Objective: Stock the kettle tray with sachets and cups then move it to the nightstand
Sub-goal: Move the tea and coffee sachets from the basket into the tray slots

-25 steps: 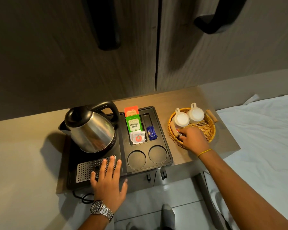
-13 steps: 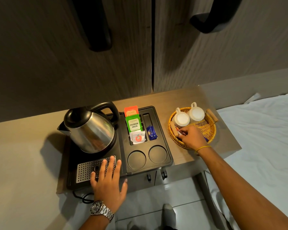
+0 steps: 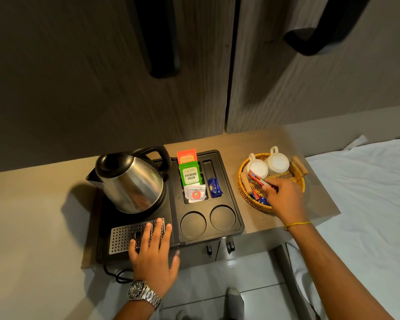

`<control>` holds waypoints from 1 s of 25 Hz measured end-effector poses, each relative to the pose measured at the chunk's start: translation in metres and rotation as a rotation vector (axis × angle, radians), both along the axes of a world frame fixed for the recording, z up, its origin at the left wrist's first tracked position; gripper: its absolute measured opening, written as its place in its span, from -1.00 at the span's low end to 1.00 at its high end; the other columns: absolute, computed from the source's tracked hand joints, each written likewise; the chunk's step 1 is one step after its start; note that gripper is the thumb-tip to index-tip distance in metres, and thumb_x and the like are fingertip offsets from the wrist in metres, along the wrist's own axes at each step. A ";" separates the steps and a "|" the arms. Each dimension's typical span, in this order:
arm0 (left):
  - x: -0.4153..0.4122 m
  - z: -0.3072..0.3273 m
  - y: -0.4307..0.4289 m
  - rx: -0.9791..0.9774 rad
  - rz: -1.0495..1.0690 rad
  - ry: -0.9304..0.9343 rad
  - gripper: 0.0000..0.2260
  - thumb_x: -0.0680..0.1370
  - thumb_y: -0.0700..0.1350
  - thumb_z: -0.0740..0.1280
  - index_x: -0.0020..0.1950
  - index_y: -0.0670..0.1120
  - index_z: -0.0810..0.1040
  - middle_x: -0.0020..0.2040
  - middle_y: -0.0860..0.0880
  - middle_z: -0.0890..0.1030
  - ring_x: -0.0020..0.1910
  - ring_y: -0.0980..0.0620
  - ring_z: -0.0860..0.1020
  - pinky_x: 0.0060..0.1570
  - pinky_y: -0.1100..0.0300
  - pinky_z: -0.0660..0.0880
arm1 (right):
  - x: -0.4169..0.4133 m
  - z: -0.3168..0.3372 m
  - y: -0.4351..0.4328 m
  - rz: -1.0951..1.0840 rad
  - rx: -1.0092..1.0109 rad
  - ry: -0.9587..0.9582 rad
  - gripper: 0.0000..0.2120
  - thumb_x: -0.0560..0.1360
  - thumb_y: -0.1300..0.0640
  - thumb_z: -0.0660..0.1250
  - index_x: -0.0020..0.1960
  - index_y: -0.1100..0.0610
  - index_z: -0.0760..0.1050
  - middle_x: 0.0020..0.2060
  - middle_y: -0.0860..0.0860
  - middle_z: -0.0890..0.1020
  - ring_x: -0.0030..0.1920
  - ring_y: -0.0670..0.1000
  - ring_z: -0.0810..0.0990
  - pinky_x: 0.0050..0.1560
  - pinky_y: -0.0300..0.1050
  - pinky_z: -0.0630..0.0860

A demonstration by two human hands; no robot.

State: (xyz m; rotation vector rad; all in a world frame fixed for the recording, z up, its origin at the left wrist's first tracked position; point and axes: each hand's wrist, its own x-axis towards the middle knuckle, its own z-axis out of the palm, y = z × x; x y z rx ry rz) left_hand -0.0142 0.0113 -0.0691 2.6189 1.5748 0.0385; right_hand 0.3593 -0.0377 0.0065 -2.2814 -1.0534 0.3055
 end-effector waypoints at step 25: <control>0.002 0.005 0.000 -0.064 0.024 0.030 -0.21 0.37 0.23 0.39 0.57 0.07 0.28 0.62 -0.02 0.27 0.57 -0.13 0.27 0.36 -0.41 0.27 | -0.107 -0.017 0.137 -0.072 -0.127 0.040 -0.84 0.52 0.15 0.43 0.01 0.24 0.67 0.00 0.22 0.70 -0.01 0.24 0.69 -0.19 -0.10 0.39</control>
